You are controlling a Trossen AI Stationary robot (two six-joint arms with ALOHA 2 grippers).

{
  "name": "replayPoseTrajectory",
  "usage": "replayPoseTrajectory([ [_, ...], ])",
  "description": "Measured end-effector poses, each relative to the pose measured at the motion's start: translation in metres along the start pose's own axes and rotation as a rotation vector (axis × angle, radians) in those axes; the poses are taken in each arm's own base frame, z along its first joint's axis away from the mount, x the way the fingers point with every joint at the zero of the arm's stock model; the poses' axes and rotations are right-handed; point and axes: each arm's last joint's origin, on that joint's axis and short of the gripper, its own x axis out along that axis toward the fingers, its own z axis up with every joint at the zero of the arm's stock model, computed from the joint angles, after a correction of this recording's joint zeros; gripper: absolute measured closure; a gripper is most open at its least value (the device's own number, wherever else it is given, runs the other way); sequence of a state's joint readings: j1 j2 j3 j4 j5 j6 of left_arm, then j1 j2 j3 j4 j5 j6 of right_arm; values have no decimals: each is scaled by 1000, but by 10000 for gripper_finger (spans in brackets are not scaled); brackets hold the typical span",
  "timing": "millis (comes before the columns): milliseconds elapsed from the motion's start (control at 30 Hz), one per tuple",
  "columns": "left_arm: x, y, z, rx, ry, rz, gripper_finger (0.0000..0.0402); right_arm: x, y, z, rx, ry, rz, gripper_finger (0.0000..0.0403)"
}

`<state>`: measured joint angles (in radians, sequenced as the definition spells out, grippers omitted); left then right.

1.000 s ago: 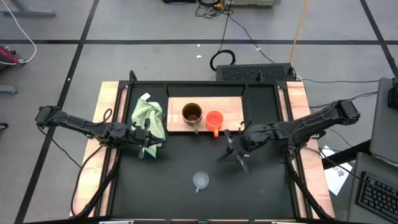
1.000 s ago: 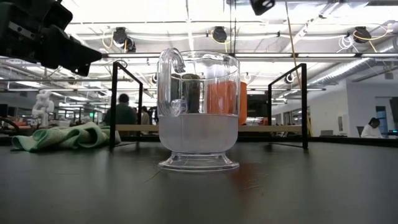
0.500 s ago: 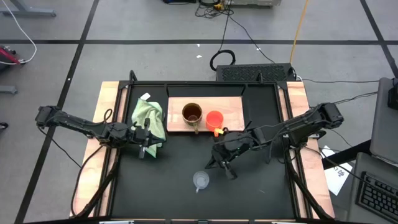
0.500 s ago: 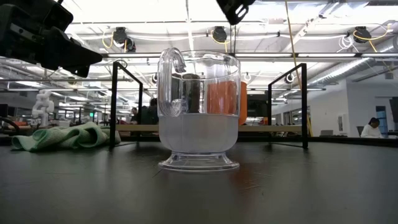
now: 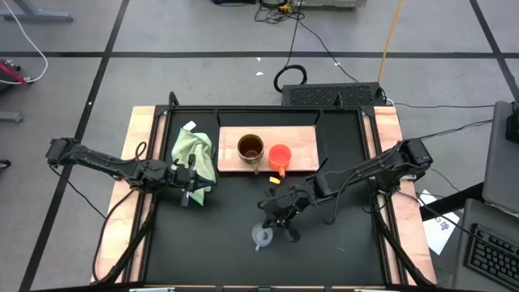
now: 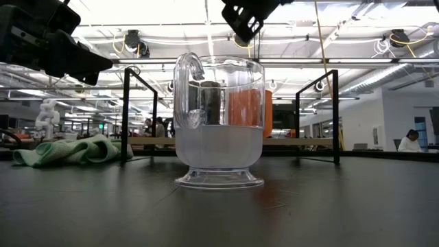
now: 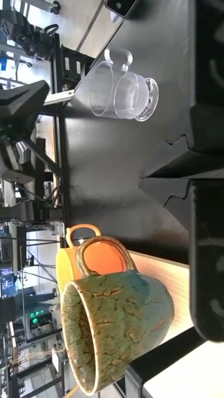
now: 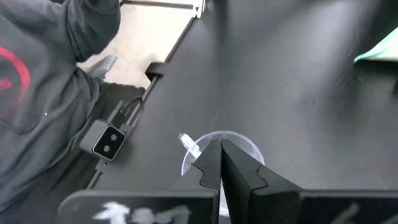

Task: Stack small to large cups/mugs on shelf
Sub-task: Put the transparent mug to the right of the orange mug on the shelf

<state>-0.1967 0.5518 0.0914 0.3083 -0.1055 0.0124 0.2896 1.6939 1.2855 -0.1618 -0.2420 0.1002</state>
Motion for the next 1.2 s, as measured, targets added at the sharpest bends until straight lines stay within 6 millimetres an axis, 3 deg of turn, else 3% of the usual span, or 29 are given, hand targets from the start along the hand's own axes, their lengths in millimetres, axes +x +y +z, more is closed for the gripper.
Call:
replayPoseTrajectory([
  [300,0,0,0,-13,0,0,390,15,-4,-9,22,51,-5,397],
  [533,0,0,-1,-14,8,-1,381,23,-8,-16,93,87,-14,330],
  [800,0,0,-2,-15,22,-1,380,18,-17,-14,181,145,-46,247],
  [1033,0,0,-2,-17,22,-1,380,15,-28,-7,221,193,-78,221],
  [1200,0,0,-2,-17,21,-1,380,22,-34,-14,260,222,-88,220],
])
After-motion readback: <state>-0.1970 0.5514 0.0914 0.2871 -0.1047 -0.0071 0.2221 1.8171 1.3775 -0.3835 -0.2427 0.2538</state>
